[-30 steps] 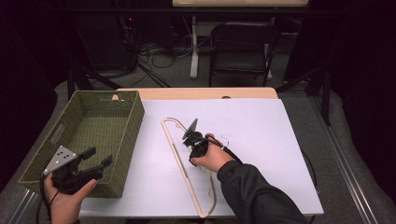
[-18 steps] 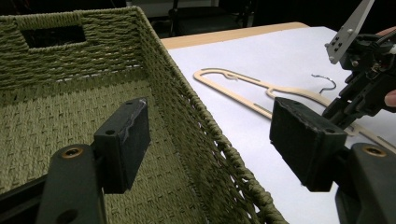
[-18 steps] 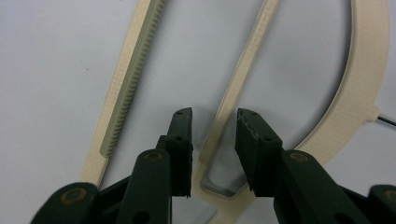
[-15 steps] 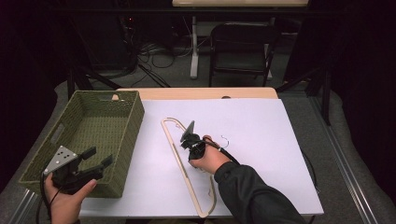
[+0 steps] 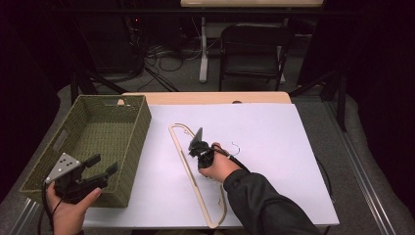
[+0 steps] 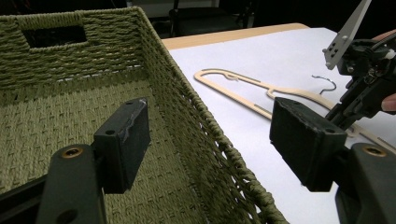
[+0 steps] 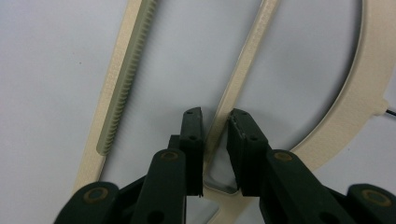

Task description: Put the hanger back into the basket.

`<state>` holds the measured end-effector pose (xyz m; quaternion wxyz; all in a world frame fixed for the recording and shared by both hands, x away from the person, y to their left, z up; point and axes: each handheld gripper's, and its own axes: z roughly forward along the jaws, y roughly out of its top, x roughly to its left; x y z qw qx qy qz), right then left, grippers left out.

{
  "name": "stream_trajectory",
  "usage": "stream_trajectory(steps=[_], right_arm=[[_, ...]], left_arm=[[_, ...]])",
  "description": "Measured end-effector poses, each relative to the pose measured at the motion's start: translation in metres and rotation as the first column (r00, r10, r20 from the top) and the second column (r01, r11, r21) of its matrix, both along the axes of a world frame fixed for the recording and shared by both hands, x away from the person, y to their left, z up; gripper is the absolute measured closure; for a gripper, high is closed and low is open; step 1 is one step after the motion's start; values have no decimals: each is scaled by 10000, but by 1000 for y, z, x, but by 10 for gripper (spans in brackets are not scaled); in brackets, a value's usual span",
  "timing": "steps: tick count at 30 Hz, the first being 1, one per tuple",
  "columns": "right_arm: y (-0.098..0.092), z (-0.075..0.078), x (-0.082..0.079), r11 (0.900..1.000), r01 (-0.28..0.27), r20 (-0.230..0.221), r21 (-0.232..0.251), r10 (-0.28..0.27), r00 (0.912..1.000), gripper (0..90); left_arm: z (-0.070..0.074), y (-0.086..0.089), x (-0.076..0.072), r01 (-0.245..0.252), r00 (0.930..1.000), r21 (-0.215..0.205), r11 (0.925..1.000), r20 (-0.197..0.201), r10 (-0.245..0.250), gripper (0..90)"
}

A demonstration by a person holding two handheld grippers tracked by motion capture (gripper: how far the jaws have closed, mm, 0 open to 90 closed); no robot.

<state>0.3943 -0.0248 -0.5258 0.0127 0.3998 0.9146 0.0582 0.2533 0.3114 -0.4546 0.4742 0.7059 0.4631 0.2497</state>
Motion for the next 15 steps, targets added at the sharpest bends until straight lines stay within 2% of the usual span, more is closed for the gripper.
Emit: stream_trajectory(steps=[3,5,6,8,12,13,15], right_arm=[[0,-1,0,9995,303,24,87,-303,9995,779],[1,3,2,9989,303,-327,-368,-316,9990,783],[0,0,1,9990,438,-118,5,-438,9990,787],[0,0,1,9979,641,-161,81,-640,9978,790],[0,1,1,9972,750,-118,-48,-750,9971,797],[-1,-1,1,9965,806,43,215,-807,9967,802],[-2,1,1,9967,808,-45,-8,-808,9967,812]], left_arm=[[0,0,0,-5,10000,-6,10000,7,5,288],[0,0,0,-4,10000,-3,10000,-1,4,289],[0,0,0,-14,10000,7,10000,-3,14,289],[0,0,0,-17,10000,4,10000,-5,17,289],[0,0,0,-25,10000,1,10000,-2,25,289],[0,0,0,-30,10000,-1,10000,-3,30,288],[0,0,0,-42,10000,-5,10000,1,42,289]])
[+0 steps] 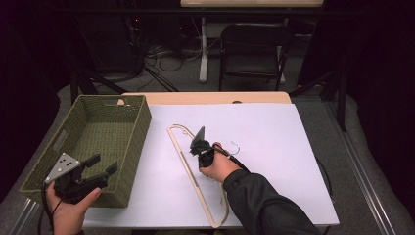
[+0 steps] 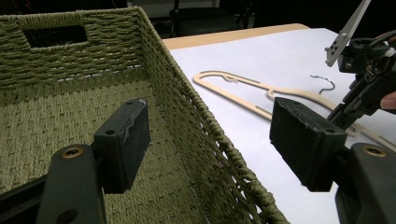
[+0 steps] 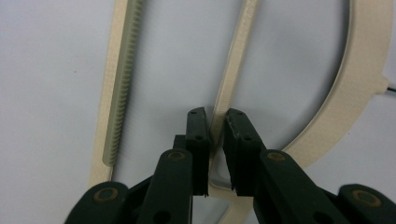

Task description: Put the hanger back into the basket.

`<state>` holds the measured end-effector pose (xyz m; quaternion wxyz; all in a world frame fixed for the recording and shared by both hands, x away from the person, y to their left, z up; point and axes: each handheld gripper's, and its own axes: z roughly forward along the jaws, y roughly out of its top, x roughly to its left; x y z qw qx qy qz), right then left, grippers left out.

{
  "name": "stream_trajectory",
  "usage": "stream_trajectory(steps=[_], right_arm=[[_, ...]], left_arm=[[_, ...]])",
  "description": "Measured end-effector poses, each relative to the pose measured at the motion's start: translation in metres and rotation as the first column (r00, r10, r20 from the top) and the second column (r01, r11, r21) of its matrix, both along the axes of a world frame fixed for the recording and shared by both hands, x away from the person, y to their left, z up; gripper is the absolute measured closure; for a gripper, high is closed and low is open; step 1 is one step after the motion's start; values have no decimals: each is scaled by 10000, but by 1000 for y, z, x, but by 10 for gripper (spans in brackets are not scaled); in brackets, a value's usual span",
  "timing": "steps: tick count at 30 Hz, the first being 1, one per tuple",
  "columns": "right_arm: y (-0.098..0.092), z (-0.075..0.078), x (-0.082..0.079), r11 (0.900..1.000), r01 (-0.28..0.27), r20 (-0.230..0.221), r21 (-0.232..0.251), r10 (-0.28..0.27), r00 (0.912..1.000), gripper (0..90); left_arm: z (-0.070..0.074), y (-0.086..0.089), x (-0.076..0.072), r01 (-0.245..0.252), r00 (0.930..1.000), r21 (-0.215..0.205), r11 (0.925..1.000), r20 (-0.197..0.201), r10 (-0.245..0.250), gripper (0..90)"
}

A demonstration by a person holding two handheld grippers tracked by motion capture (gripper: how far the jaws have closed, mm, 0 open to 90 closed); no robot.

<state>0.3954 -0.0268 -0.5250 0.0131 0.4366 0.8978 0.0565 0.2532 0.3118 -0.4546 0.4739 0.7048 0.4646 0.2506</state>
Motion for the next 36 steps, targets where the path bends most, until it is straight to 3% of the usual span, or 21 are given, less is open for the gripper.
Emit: stream_trajectory(steps=[4,18,22,23,24,27,28,30,36], right_arm=[[-3,1,1,9999,112,-62,-11,-112,9999,851],[-12,1,1,9996,-100,-339,278,110,9994,858],[-13,2,1,9995,-185,-329,238,193,9993,858],[-14,0,-1,9982,-149,34,575,147,9999,859],[-14,3,0,9990,-296,-259,333,305,9992,859],[-16,4,-1,9986,-443,-346,286,453,9984,859],[-16,5,-2,9988,-479,-305,105,482,9984,859],[-18,6,-4,9984,-456,-242,341,464,9986,859],[-26,19,-11,9949,-942,42,355,942,9955,859]], left_arm=[[0,0,0,-21,10000,-1,10000,21,21,289],[0,1,0,-38,10000,22,10000,29,38,288],[0,0,0,-48,10000,-3,10000,42,48,289],[0,0,0,-46,10000,4,10000,35,46,289],[0,0,0,-40,10000,16,10000,35,40,289],[0,0,0,-31,10000,-8,10000,16,31,288],[0,0,0,-15,10000,-19,10000,26,15,288],[0,-1,0,-2,10000,-20,10000,28,2,289],[1,-1,0,0,10000,-37,10000,50,0,289]])
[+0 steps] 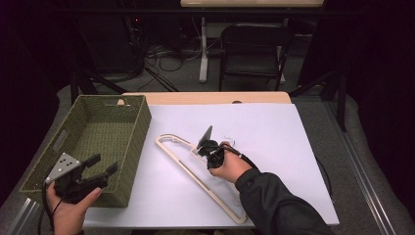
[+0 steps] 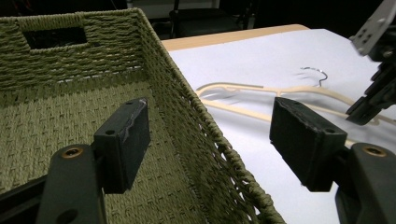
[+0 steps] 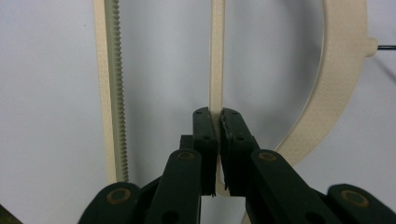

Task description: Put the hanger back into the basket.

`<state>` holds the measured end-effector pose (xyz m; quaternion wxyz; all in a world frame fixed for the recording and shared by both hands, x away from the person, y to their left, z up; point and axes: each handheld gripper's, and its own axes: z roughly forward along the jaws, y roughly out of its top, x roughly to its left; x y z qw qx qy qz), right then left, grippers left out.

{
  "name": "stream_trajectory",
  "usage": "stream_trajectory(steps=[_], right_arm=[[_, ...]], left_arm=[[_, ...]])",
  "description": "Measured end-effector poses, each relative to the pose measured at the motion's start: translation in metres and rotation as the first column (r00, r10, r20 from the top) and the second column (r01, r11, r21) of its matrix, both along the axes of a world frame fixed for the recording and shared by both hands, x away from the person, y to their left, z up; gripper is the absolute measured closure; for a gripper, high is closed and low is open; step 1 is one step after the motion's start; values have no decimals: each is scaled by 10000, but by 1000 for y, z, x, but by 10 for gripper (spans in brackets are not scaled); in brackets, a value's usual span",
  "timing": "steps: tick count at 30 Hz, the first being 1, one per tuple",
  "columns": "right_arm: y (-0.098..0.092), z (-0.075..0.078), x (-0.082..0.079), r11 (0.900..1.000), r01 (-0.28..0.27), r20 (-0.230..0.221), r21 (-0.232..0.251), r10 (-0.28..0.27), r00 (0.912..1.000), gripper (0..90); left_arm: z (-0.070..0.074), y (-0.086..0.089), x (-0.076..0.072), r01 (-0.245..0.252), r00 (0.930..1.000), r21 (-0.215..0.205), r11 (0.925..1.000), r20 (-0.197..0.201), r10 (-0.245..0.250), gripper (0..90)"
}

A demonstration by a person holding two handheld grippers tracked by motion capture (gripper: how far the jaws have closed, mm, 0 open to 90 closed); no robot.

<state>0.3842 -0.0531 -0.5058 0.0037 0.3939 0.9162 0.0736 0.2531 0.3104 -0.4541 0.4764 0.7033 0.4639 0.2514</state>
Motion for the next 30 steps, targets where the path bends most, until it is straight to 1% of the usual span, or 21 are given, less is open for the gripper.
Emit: stream_trajectory(steps=[1,4,5,6,7,8,11,12,13,16,17,18,19,20,22,23,24,25,26,28,30], right_arm=[[-2,0,-3,9996,105,346,257,-114,9993,860],[-12,9,-7,9991,-305,225,309,298,9993,859],[-14,9,-9,9990,-319,471,313,304,9984,859],[-16,10,-10,9988,-329,563,356,309,9979,859],[-18,10,-11,9988,-402,759,280,380,9964,859],[-20,13,-12,9985,-519,626,154,508,9967,858],[-23,13,-17,9962,-874,1210,-61,875,9888,859],[-24,14,-17,9954,-955,1182,-34,952,9884,859],[-24,15,-18,9947,-1006,1076,-224,1024,9889,858],[-27,16,-20,9919,-1258,1132,-162,1269,9854,858],[-27,17,-21,9893,-1401,1359,-399,1443,9802,858],[-28,16,-21,9890,-1466,1426,-169,1476,9787,858],[-28,19,-22,9875,-1517,1417,-420,1562,9775,858],[-30,20,-23,9835,-1786,1599,-284,1808,9704,858],[-31,20,-24,9826,-1843,1676,-217,1853,9683,858],[-33,22,-26,9751,-2195,1920,-302,2212,9561,858],[-33,22,-26,9751,-2195,1920,-302,2212,9561,858],[-34,23,-29,9713,-2356,2160,-321,2369,9472,858],[-34,23,-29,9713,-2356,2160,-321,2369,9472,858],[-36,25,-31,9634,-2637,2357,-490,2677,9342,858],[-36,26,-35,9590,-2807,2577,-402,2814,9244,857]], left_arm=[[0,0,0,0,10000,-2,10000,4,0,289],[1,-1,0,17,10000,9,10000,1,-17,290],[1,-1,0,39,10000,12,10000,-1,-39,290],[1,-2,0,40,10000,37,10000,-3,-40,290],[1,-3,0,56,10000,15,10000,6,-56,290],[1,-3,0,87,10000,33,10000,-1,-87,290],[1,-5,1,144,9999,66,9999,-13,-144,291],[1,-6,1,144,9999,90,9999,-29,-144,291],[1,-6,1,174,9998,97,9998,-30,-174,291],[1,-8,1,228,9997,105,9997,-18,-228,294],[1,-8,1,242,9997,100,9997,-17,-241,295],[1,-8,1,251,9997,79,9997,-20,-251,295],[1,-8,1,282,9996,66,9996,-16,-282,295],[1,-8,1,306,9995,83,9995,-15,-306,299],[2,-9,1,369,9993,81,9993,-8,-369,301],[3,-10,0,419,9991,83,9991,-4,-419,301],[4,-11,0,471,9989,112,9988,-3,-471,301],[5,-12,0,538,9986,117,9985,-23,-538,302],[6,-13,1,598,9982,85,9982,-8,-598,302],[9,-16,1,735,9973,101,9972,40,-735,302],[11,-19,2,839,9965,77,9964,18,-840,304]])
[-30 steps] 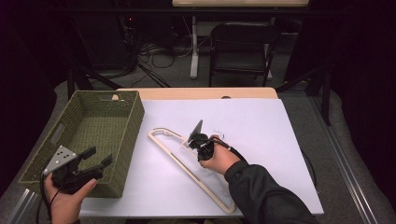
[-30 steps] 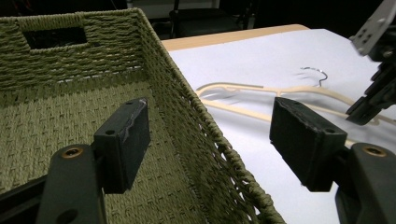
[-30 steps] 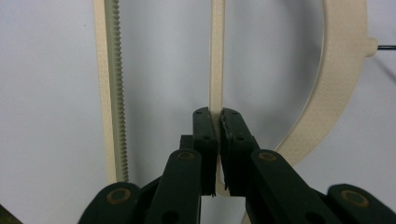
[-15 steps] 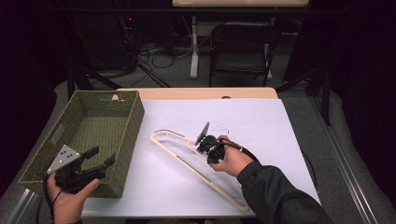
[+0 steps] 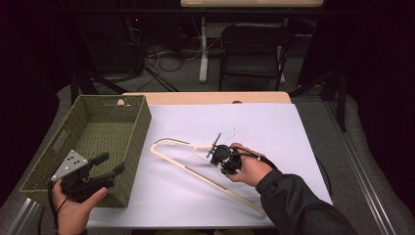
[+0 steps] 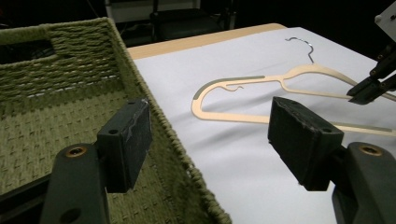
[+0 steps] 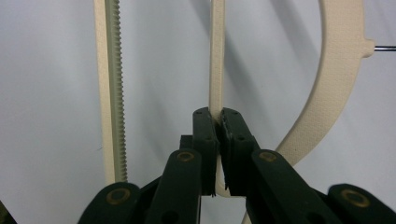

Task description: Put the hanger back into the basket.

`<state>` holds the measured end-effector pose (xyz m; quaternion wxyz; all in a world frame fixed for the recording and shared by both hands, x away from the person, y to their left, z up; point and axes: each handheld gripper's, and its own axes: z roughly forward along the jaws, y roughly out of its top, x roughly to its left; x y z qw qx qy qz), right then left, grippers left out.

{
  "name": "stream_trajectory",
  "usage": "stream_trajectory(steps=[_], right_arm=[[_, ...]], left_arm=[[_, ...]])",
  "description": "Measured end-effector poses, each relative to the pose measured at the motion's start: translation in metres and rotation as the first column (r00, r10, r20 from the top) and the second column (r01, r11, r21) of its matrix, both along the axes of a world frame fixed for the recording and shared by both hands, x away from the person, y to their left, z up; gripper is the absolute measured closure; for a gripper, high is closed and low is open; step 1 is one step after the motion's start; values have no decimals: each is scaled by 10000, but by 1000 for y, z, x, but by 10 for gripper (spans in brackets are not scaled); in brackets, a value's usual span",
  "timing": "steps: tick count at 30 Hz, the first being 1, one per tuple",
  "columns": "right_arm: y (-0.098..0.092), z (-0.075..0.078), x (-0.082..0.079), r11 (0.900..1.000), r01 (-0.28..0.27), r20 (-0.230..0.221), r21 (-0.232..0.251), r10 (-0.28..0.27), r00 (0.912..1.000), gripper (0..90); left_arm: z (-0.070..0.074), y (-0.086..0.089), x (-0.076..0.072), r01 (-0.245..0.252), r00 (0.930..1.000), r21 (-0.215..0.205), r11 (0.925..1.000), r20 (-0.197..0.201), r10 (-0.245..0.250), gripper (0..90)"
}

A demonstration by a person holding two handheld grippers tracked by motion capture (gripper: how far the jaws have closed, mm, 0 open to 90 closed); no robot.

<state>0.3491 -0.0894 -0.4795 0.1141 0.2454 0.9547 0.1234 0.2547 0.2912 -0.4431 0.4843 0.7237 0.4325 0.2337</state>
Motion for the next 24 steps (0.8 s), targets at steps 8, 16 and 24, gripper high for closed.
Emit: stream_trajectory(steps=[8,16,24], right_arm=[[-4,3,-11,9923,-1162,862,-424,1195,9891,858],[-9,0,-18,9613,-2464,1361,-1231,2623,9554,857],[-11,0,-24,9009,-3886,1656,-1930,4203,8922,856]], left_arm=[[2,-15,7,724,9970,283,9970,-278,-716,308],[5,-32,15,1585,9858,468,9862,-644,-1554,319],[5,-51,24,2396,9658,504,9696,-1141,-2328,325]])
